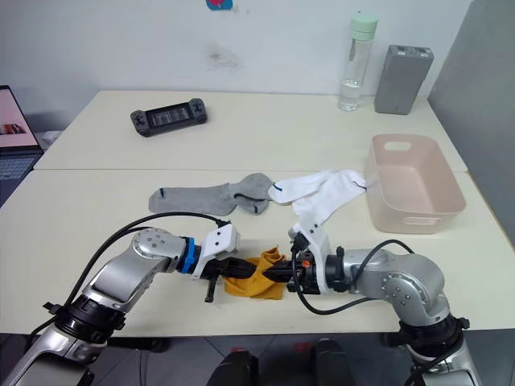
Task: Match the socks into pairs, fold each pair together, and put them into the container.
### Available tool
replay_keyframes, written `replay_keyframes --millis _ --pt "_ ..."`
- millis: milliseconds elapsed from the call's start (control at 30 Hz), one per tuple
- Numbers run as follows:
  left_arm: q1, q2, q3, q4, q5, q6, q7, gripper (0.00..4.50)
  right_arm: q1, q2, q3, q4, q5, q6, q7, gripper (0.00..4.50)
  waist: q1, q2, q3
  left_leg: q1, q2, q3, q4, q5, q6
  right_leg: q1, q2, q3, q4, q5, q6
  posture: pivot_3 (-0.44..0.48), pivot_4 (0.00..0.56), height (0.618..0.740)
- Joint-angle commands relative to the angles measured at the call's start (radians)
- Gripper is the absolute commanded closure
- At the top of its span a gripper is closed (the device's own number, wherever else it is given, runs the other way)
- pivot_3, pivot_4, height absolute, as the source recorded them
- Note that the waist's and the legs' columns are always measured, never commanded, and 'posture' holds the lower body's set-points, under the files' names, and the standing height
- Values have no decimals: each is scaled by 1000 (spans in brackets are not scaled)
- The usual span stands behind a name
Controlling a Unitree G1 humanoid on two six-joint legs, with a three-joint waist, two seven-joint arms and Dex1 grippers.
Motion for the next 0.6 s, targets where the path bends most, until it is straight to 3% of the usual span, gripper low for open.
replay_keyframes --millis 33,533,600 --pt "25 12 5 8 11 -2 -3 4500 -33 47 53 61 -35 -44 -5 4463 -3 0 0 0 0 0 0 0 0 0 0 0 0 0 0 0 150 740" --pt "93 67 84 -34 -26 6 10 4500 -59 127 164 216 -150 -127 24 4463 -17 0 0 0 0 0 0 0 0 0 0 0 0 0 -1 0 150 740" --pt "96 62 96 -36 -32 16 21 4500 -55 126 167 195 -156 -137 30 3926 -18 0 0 0 0 -1 0 0 0 -1 0 0 0 1 -1 0 150 740"
